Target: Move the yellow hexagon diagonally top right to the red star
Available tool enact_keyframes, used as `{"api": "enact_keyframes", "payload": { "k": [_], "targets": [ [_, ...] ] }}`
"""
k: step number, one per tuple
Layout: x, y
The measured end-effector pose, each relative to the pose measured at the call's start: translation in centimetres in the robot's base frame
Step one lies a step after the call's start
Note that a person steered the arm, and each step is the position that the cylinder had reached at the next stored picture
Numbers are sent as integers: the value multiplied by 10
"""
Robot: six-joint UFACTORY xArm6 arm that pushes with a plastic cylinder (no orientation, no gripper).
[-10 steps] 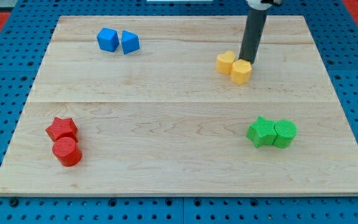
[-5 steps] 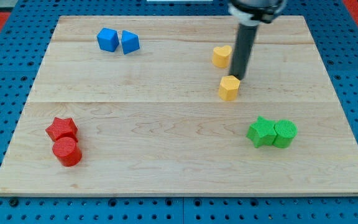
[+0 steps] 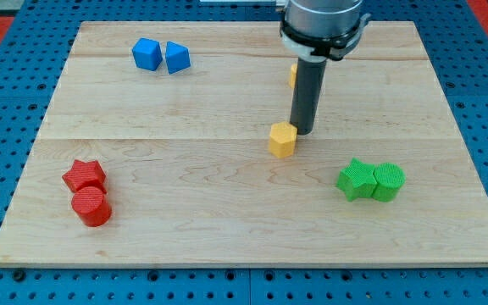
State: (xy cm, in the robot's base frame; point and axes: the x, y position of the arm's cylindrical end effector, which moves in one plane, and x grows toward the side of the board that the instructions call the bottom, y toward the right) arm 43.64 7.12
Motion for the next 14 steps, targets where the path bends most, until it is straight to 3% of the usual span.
{"api": "enact_keyframes", "payload": {
  "k": [1, 3, 4, 6, 7, 8, 9, 11, 12, 13, 14],
  "targets": [
    [14, 4],
    [22, -116],
    [53, -68],
    [20, -145],
    [26, -159],
    [31, -111],
    [33, -157],
    [84, -142],
    [44, -156],
    [41, -221],
    [17, -183]
  ]
}}
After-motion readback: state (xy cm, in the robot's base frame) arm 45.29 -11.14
